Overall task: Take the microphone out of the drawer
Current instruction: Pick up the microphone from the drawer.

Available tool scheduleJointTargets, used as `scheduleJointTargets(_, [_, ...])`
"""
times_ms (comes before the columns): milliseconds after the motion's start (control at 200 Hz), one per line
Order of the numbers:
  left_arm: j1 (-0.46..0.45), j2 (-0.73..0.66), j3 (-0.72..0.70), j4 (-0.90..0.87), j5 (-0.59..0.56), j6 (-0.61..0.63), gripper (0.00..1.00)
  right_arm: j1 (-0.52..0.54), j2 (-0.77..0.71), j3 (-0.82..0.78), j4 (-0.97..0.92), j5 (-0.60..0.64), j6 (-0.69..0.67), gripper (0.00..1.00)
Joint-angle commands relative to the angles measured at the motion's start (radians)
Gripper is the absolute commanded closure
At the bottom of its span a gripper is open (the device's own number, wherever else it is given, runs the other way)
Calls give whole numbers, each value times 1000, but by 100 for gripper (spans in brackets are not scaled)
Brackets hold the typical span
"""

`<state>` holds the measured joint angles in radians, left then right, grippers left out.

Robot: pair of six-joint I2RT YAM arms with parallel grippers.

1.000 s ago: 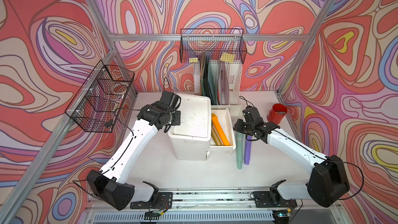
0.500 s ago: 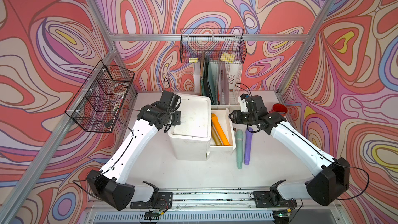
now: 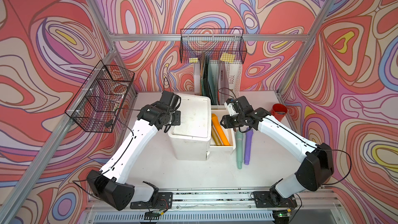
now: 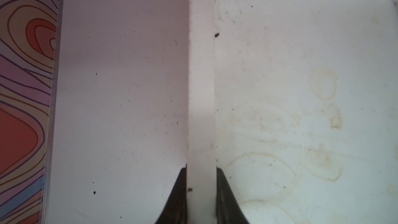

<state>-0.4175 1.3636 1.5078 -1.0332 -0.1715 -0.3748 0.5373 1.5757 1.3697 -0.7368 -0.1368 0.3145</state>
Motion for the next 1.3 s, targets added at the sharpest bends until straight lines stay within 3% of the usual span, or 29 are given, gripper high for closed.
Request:
scheduleJointTargets(0, [-8, -9, 7, 9, -14, 15, 100, 25, 43, 43, -17, 38, -29, 52])
scheduleJointTargets(426, [-7, 9, 23, 6, -10, 19, 100, 66, 218, 166, -48, 151, -44, 52])
scheduleJointTargets(1092, [-9, 14, 21, 5, -8, 14, 100, 106, 339, 158, -56, 218, -16, 51])
scheduleJointTargets(1297, [-9, 12, 17, 7, -10, 14, 100, 108, 330, 145, -41, 216, -2, 61])
